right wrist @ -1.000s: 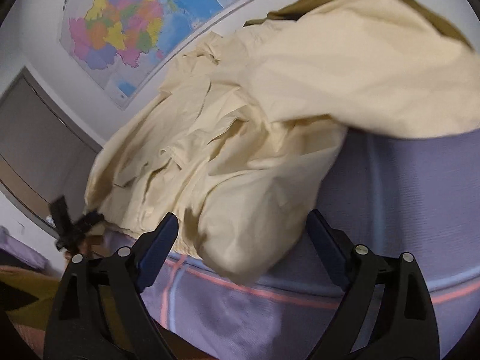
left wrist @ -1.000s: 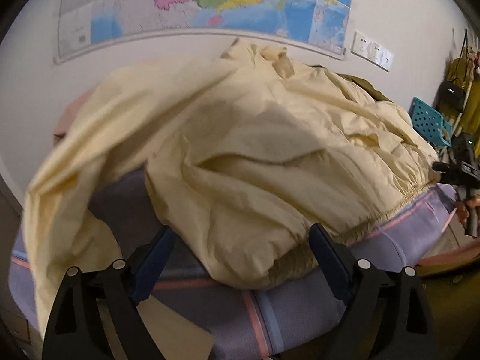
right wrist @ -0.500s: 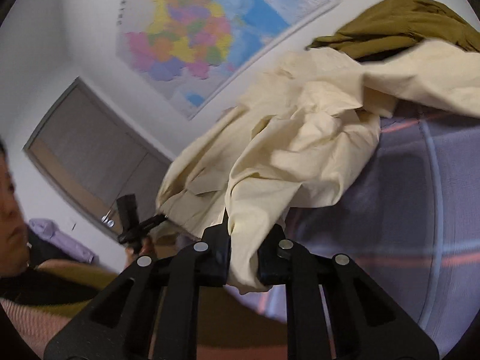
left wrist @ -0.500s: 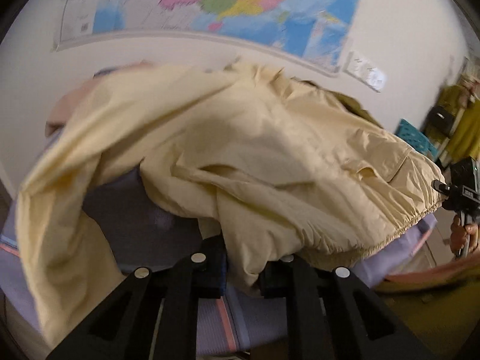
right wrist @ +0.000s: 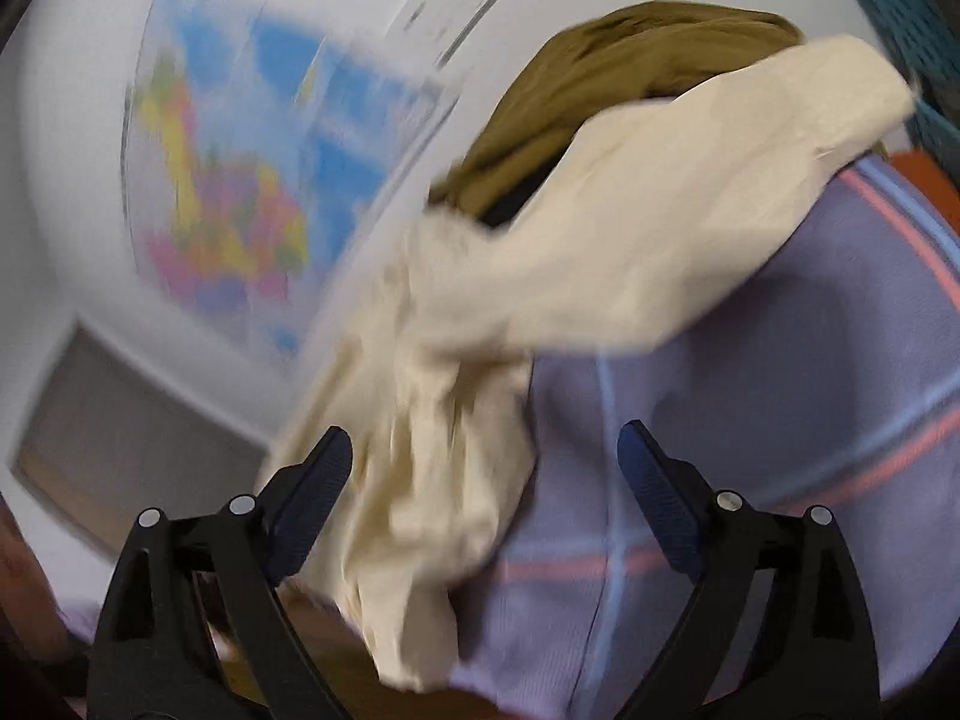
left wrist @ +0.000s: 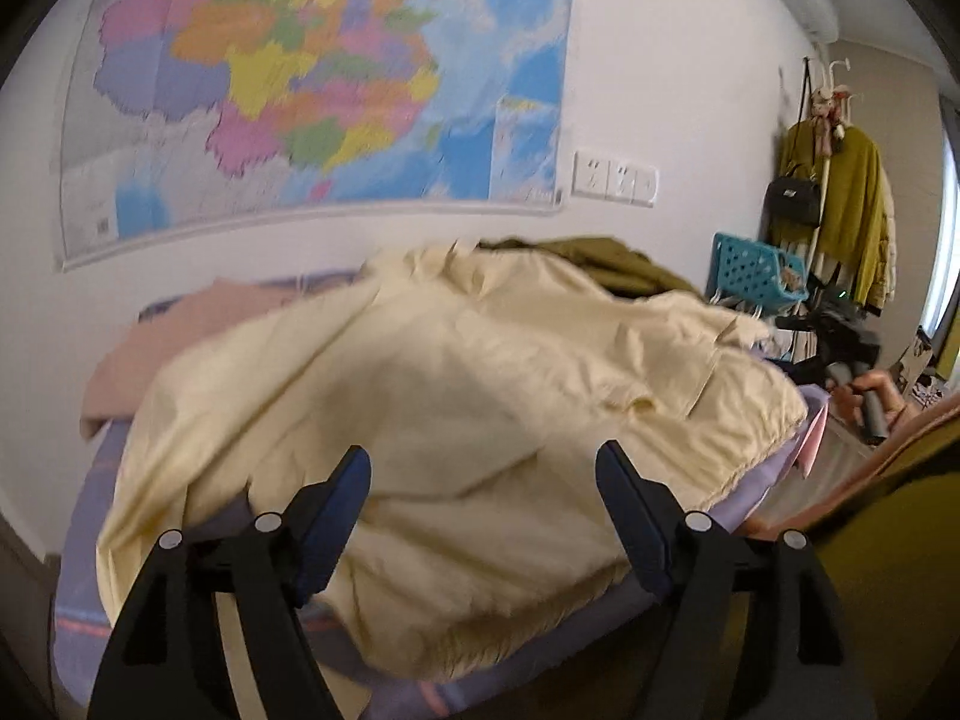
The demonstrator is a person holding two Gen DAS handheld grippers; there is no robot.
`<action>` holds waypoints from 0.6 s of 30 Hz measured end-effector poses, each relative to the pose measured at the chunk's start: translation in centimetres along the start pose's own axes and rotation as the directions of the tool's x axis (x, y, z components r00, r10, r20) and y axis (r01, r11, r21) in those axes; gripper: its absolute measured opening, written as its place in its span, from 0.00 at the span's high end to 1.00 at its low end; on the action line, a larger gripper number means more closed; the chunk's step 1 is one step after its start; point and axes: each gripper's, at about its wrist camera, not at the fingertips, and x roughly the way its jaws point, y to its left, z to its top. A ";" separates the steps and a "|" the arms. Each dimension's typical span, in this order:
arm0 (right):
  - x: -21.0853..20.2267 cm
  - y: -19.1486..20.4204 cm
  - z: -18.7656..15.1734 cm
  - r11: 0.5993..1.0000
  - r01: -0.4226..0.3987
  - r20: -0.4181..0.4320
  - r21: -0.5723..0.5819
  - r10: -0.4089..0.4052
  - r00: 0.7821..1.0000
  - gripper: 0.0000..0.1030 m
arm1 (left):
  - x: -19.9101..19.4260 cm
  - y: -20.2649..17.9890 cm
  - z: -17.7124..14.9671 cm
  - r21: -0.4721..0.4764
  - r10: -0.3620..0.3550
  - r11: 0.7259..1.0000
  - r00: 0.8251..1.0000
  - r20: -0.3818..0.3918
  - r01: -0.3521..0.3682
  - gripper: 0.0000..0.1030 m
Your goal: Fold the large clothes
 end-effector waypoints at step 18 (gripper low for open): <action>-0.4 -5.6 7.6 0.925 0.348 0.239 0.153 -0.377 0.895 0.42 | 16.3 -7.1 9.8 0.185 -0.069 0.978 0.987 -0.146 0.096 0.19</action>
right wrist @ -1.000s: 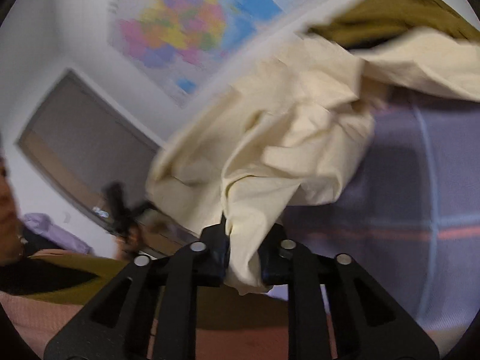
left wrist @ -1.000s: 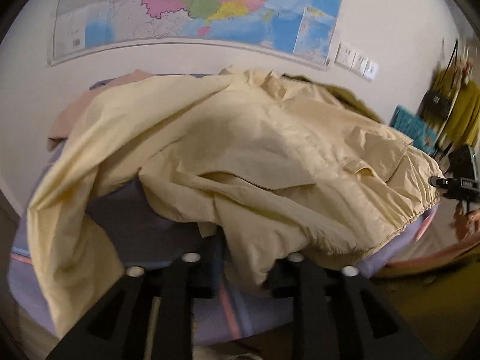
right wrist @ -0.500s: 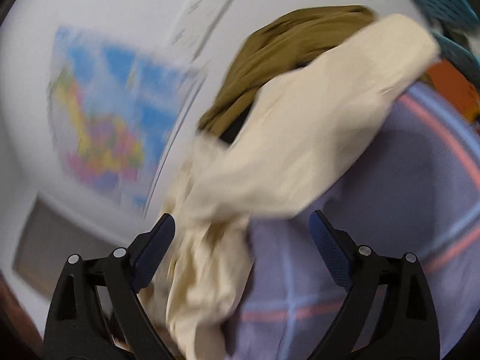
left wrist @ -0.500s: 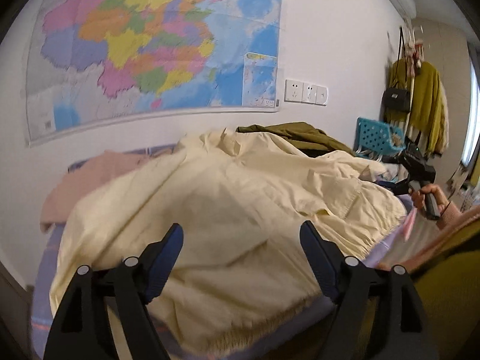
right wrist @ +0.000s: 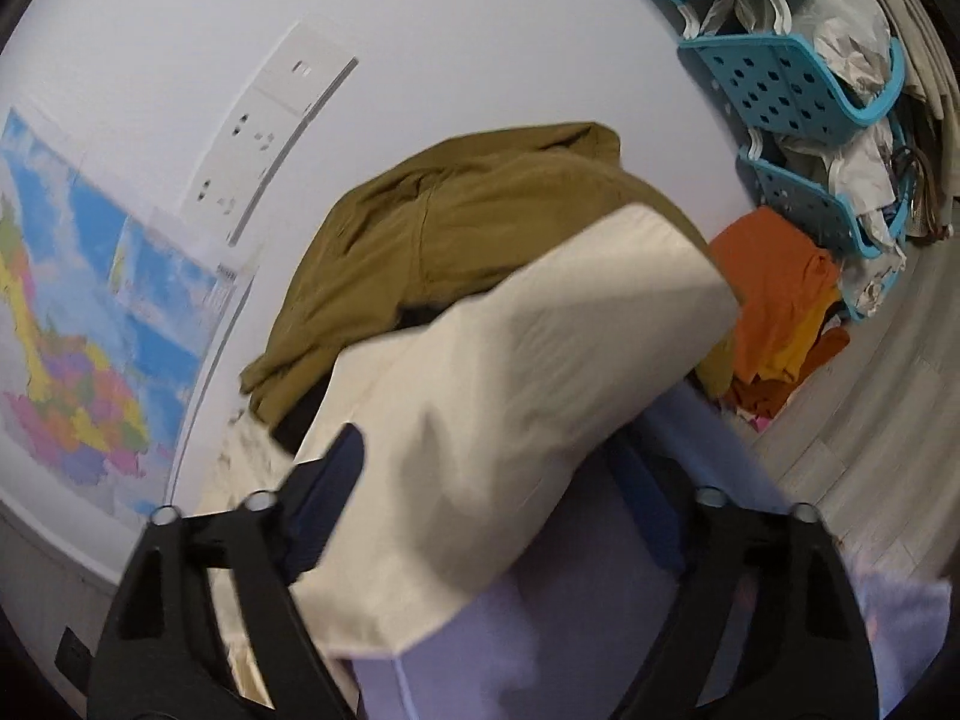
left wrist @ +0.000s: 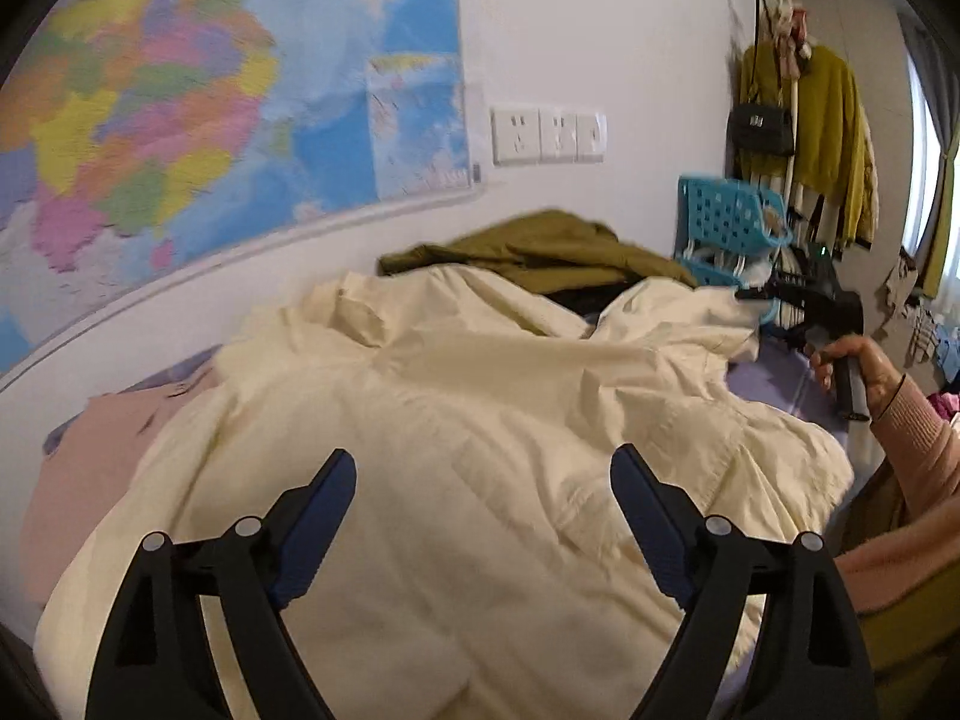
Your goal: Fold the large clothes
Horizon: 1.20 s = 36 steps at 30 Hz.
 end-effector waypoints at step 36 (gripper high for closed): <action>10.5 37.5 -25.5 0.298 -0.572 -0.586 -0.764 0.050 0.809 0.64 | 3.0 17.9 -1.8 -0.429 0.002 0.902 0.995 -0.095 -0.043 0.29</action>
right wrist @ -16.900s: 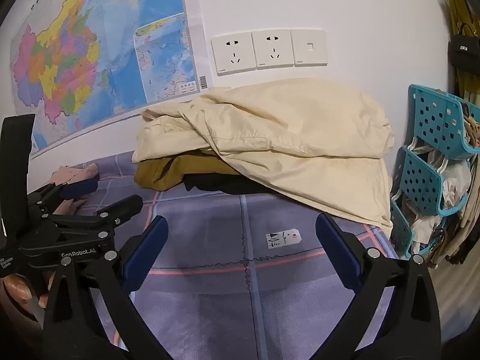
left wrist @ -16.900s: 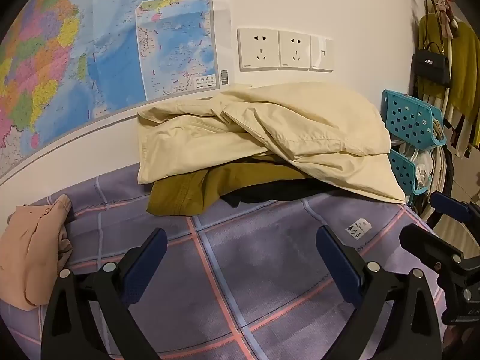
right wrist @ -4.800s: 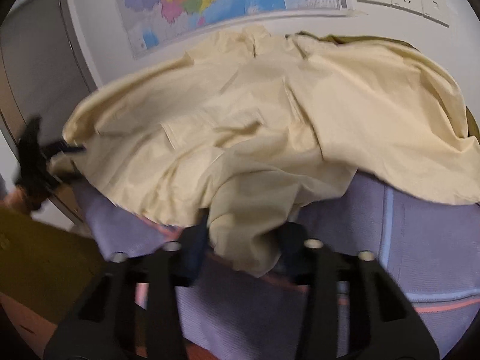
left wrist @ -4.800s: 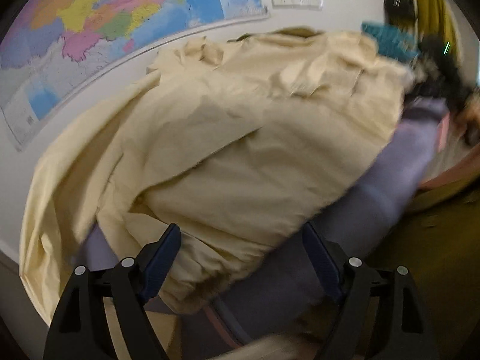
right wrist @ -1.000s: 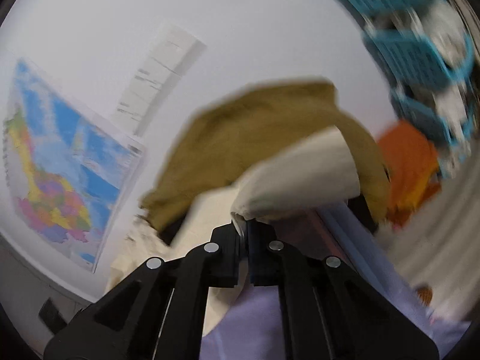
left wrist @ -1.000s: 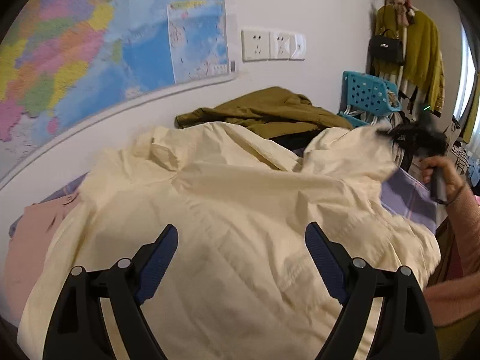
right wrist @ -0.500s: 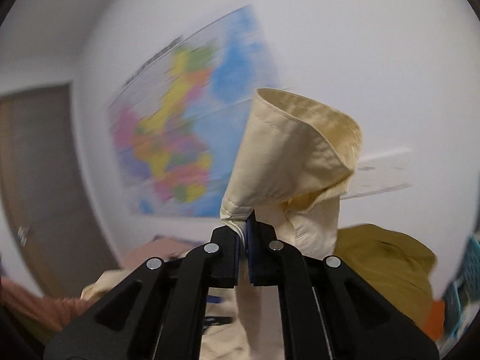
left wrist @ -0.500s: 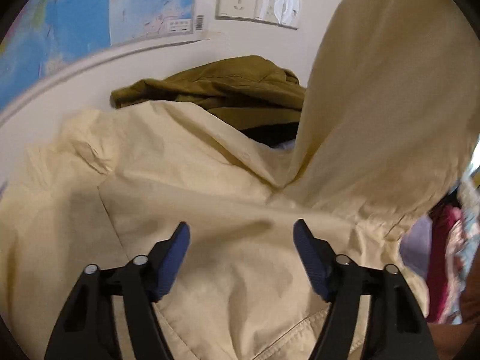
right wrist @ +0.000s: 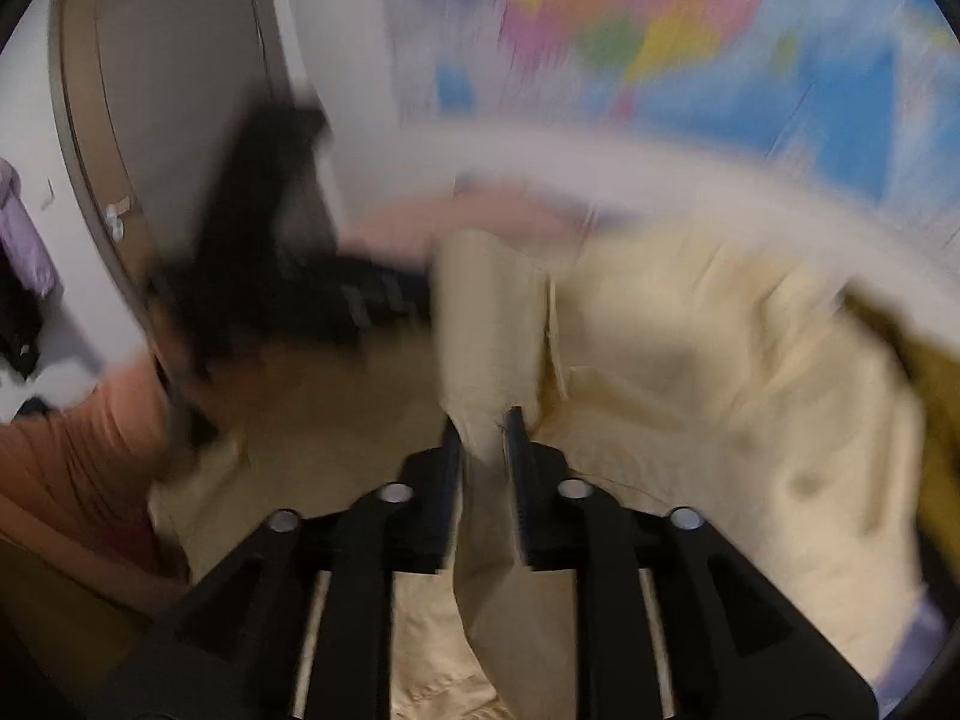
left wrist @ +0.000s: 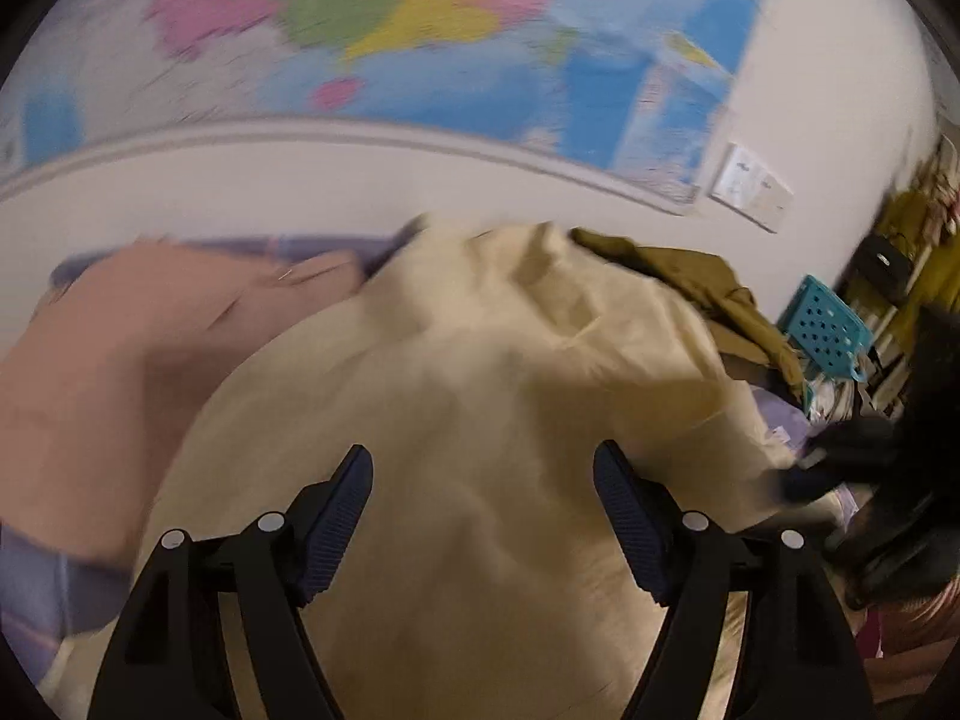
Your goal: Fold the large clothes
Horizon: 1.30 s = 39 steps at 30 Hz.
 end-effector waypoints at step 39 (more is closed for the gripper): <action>3.7 0.3 -0.8 0.961 -0.252 -0.103 0.110 0.263 0.959 0.25 | -9.7 3.3 -9.9 0.308 0.524 0.816 0.851 -0.038 -0.489 0.31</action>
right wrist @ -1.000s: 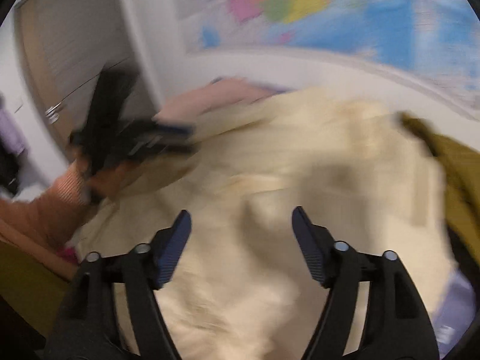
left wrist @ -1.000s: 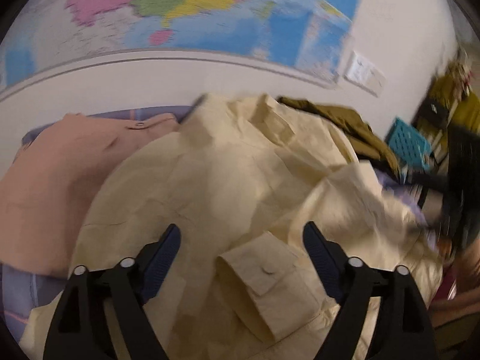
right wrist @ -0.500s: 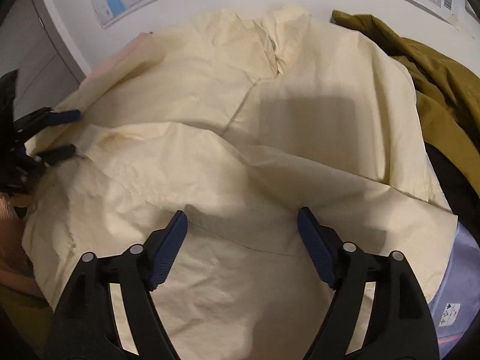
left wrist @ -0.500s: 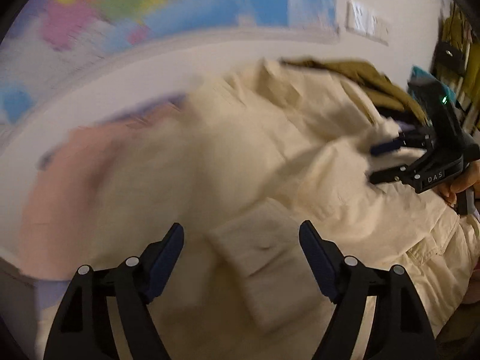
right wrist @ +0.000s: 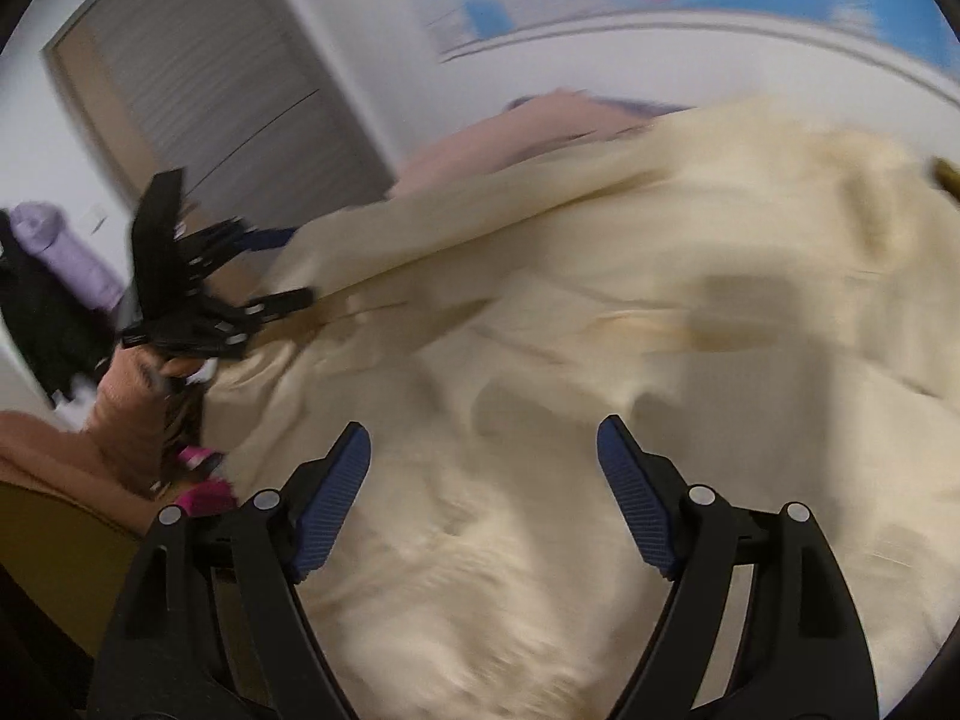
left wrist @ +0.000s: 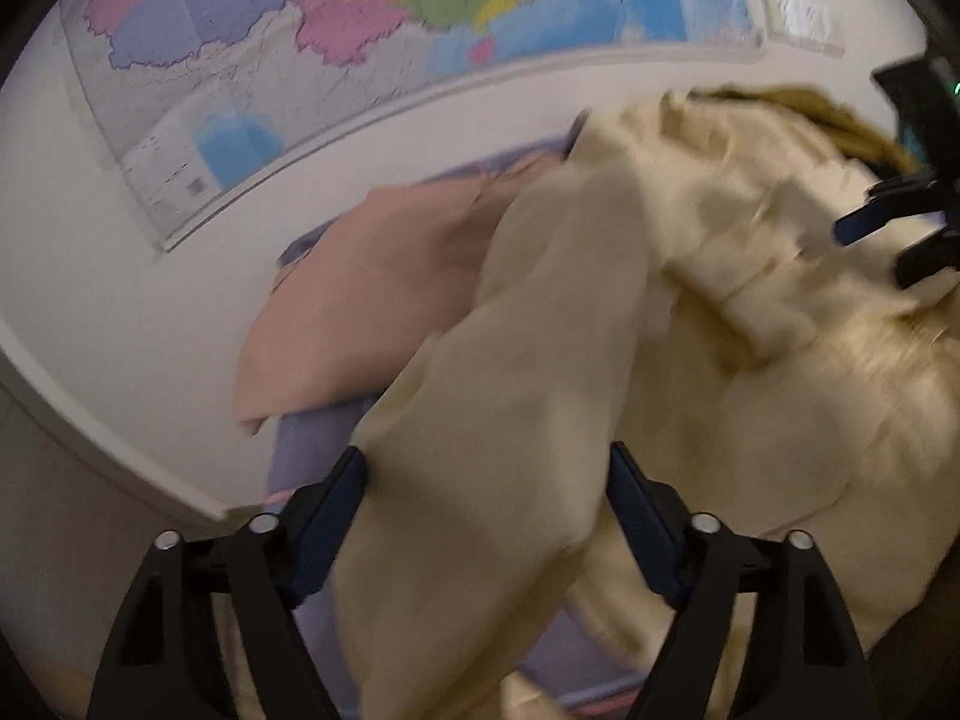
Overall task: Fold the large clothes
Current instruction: 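Lower the shirt collar onto the bed and open the right gripper, then grasp the cream shirt front with the left gripper and lift it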
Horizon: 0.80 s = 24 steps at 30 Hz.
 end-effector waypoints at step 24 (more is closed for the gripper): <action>10.4 1.3 11.5 0.958 -0.244 0.053 0.148 0.239 0.970 0.43 | -1.7 2.5 -3.0 -0.070 -0.030 0.997 0.995 -0.097 0.023 0.95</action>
